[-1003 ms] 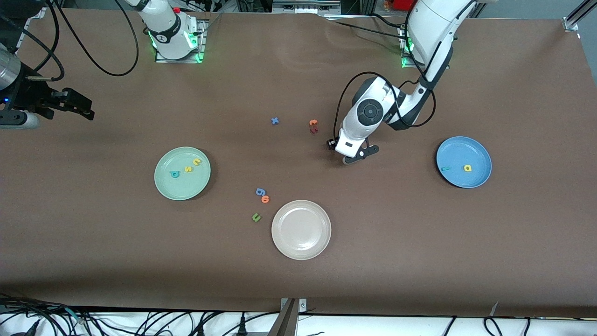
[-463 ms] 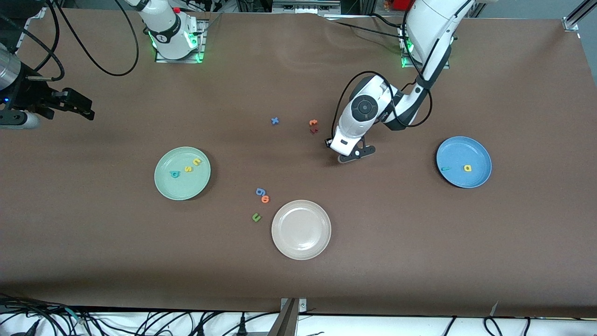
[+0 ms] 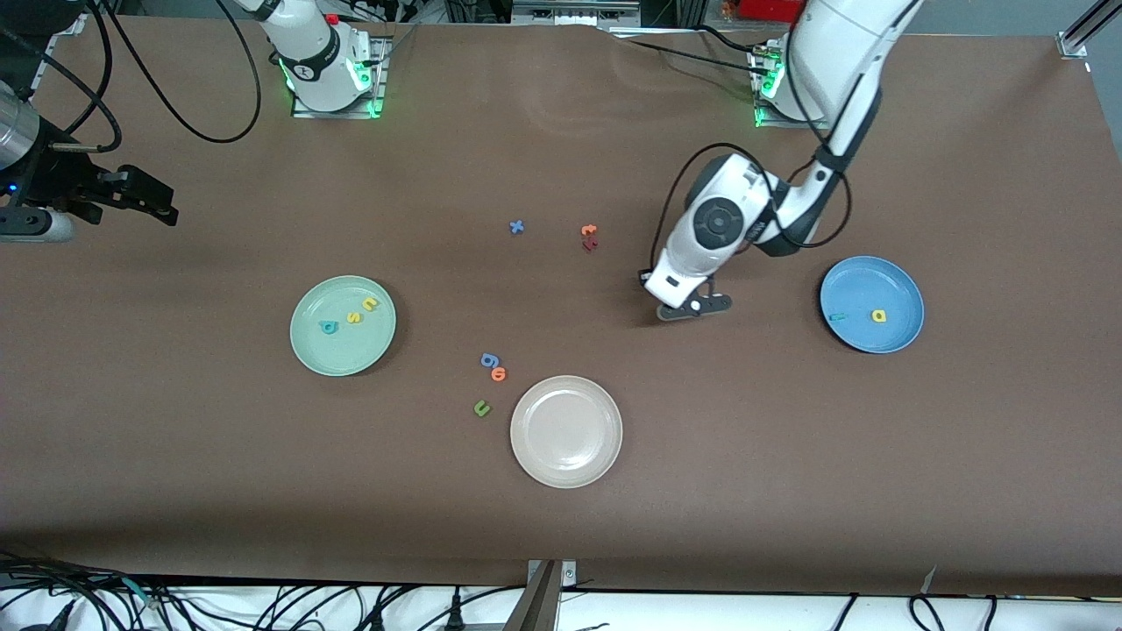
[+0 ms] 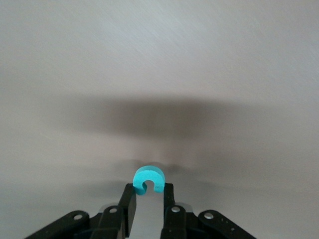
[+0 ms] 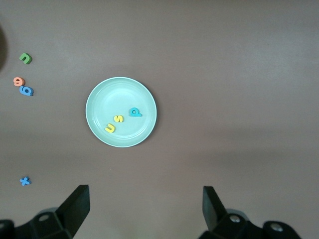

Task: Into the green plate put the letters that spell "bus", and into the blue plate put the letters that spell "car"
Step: 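Carry the teal letter to the blue plate and release it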

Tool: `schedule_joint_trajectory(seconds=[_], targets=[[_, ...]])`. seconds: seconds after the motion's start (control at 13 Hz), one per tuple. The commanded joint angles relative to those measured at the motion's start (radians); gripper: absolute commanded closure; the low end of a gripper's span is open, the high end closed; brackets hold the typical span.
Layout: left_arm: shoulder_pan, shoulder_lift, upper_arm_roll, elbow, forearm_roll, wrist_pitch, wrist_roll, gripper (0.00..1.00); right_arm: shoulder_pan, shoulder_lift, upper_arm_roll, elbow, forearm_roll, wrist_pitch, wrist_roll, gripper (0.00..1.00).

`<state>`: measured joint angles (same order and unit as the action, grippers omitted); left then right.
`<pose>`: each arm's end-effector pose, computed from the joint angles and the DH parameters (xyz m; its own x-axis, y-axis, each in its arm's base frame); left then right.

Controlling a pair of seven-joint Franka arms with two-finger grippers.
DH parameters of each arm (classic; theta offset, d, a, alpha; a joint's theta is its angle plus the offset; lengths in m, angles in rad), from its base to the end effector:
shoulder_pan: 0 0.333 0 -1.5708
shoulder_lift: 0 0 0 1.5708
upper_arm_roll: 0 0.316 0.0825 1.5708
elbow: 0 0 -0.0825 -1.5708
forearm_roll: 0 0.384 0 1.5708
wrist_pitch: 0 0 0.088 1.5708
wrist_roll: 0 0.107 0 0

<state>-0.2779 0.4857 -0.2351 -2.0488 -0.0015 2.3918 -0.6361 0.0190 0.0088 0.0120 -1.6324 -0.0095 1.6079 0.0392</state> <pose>0.5063 -0.2850 0.1946 0.9755 0.1400 -0.1699 0.1439 -0.9895 0.0108 0.5583 0.0163 0.5937 0.9994 -0.0079 -0.0329 -0.0075 -0.9999 0.0107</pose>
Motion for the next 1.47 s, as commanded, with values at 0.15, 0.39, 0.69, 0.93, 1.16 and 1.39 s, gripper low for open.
schedule_joint_trajectory(seconds=[0.15, 0.39, 0.69, 0.93, 1.16, 1.39], targets=[[0.071, -0.11, 0.092, -0.016, 0.021, -0.14, 0.355, 0.88, 0.001, 0.008, 0.002, 0.022, 0.013, -0.016, 0.005, 0.0], [0.097, -0.127, 0.164, -0.028, 0.021, -0.151, 0.55, 0.86, 0.001, 0.008, 0.002, 0.022, 0.013, -0.016, 0.005, 0.0], [0.134, -0.144, 0.266, -0.044, 0.021, -0.151, 0.876, 0.84, 0.001, 0.008, 0.002, 0.022, 0.013, -0.016, 0.005, 0.0], [0.17, -0.147, 0.324, -0.054, 0.02, -0.145, 1.099, 0.83, 0.001, 0.008, 0.002, 0.022, 0.013, -0.016, 0.007, 0.0], [0.216, -0.144, 0.352, -0.056, 0.018, -0.138, 1.254, 0.83, 0.001, 0.008, 0.002, 0.022, 0.013, -0.016, 0.005, 0.0], [0.262, -0.125, 0.352, -0.082, 0.017, -0.09, 1.332, 0.81, 0.001, 0.008, 0.002, 0.022, 0.013, -0.016, 0.007, 0.0]])
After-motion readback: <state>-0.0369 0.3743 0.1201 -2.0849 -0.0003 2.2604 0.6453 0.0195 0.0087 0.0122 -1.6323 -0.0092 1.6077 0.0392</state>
